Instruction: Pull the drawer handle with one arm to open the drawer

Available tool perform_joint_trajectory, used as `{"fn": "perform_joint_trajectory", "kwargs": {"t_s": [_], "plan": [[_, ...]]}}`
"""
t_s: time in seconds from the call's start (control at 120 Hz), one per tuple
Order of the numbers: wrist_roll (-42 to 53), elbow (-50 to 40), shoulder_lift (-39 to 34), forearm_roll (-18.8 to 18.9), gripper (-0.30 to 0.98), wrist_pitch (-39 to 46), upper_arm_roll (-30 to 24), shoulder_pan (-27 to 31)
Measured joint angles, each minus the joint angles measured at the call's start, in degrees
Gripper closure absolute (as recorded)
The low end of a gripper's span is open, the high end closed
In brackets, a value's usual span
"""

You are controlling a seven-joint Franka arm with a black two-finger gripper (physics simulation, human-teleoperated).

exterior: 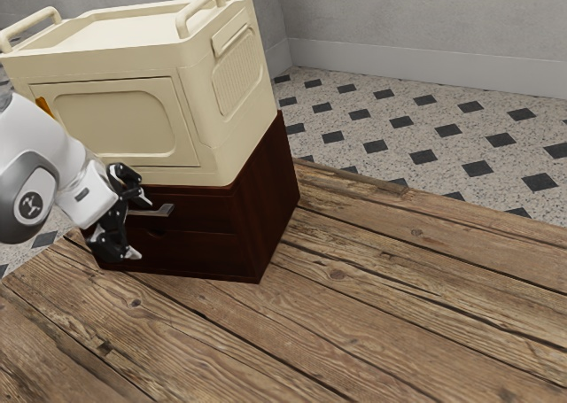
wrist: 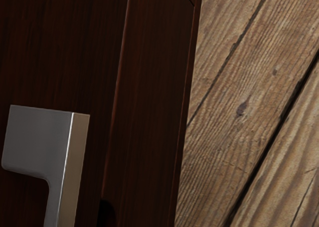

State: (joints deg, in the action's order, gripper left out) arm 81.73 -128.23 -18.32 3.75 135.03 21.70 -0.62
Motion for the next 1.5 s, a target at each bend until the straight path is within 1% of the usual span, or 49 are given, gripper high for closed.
{"fn": "perform_joint_trajectory", "kwargs": {"t_s": [0.092, 0.225, 0.267, 0.367, 0.483, 0.95, 1.133, 1.292, 1.392, 1.5], "plan": [[-0.1, 0.0, -0.1, -0.5, -0.11, 0.0, 0.0, 0.0], [0.2, -0.2, -0.6, -0.7, 0.11, 0.2, 0.0, -0.1], [0.2, -0.2, -0.8, -0.7, 0.16, 0.1, 0.0, -0.1], [0.3, -0.5, -1.0, -0.6, 0.18, 0.1, 0.0, 0.0], [0.4, -1.5, -2.3, -0.5, 0.23, -0.1, 0.0, 0.1], [0.5, -3.5, -5.0, -0.3, 0.26, -1.5, 0.0, 2.0], [0.5, -5.3, -6.3, -0.6, 0.19, -1.6, -0.3, 2.4], [0.5, -7.5, -8.8, -0.6, 0.17, -1.8, -0.7, 2.9], [0.1, -8.4, -9.6, -0.5, 0.17, -2.3, -3.3, 5.6], [-0.3, -9.3, -10.5, -0.4, 0.15, -2.7, -4.1, 6.5]]}}
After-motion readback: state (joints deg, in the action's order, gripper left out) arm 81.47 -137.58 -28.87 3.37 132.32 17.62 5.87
